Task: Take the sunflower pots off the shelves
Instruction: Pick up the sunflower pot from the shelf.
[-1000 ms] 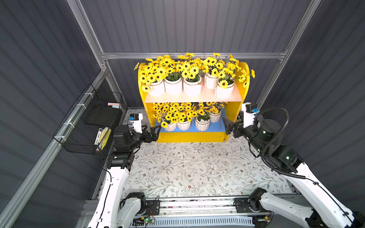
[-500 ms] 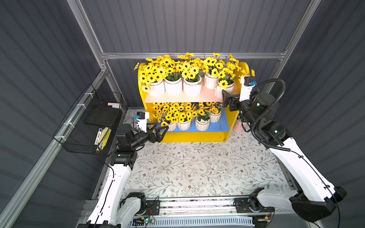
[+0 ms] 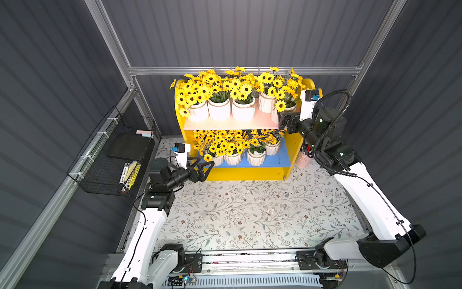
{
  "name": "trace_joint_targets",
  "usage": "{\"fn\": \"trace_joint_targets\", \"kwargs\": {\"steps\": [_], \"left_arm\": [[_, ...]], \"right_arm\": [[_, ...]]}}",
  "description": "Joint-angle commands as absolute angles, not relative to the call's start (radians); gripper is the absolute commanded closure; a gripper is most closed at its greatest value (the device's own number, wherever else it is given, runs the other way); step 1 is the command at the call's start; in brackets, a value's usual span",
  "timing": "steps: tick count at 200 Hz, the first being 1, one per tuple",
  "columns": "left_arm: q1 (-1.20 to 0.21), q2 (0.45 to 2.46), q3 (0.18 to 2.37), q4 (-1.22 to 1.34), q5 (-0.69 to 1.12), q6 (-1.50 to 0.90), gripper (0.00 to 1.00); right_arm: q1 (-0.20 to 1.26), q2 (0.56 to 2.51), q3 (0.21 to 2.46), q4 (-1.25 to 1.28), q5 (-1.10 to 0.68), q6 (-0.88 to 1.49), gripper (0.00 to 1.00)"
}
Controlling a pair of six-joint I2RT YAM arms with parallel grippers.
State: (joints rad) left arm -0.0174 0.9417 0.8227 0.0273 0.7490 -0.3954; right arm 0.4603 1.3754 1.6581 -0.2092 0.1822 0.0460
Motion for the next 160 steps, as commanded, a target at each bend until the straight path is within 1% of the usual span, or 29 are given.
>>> {"fn": "trace_joint_targets", "kwargs": {"steps": [1,21,38,96,160], "left_arm": [[-0.025,0.937,0.817,0.048,0.769,-0.409,0.01],[-0.026,0.938,0.816,0.048,0.769,-0.408,0.01],[-0.026,0.933,0.816,0.039,0.761,-0.399,0.01],[-0.026,0.929,0.811,0.035,0.753,-0.397,0.0],[-0.028,0.928,0.809,0.033,0.751,-0.396,0.01]], "right_arm": [[0.451,1.373,1.659,-0.177,0.184,0.057,0.01],[0.437,1.377,1.657,-0.166,0.187,0.07,0.01],[0.422,1.382,1.658,-0.164,0.146,0.092,0.01],[0.414,1.412,1.663,-0.169,0.105,0.095,0.01],[0.414,1.452,1.684,-0.139,0.134,0.087,0.01]]}}
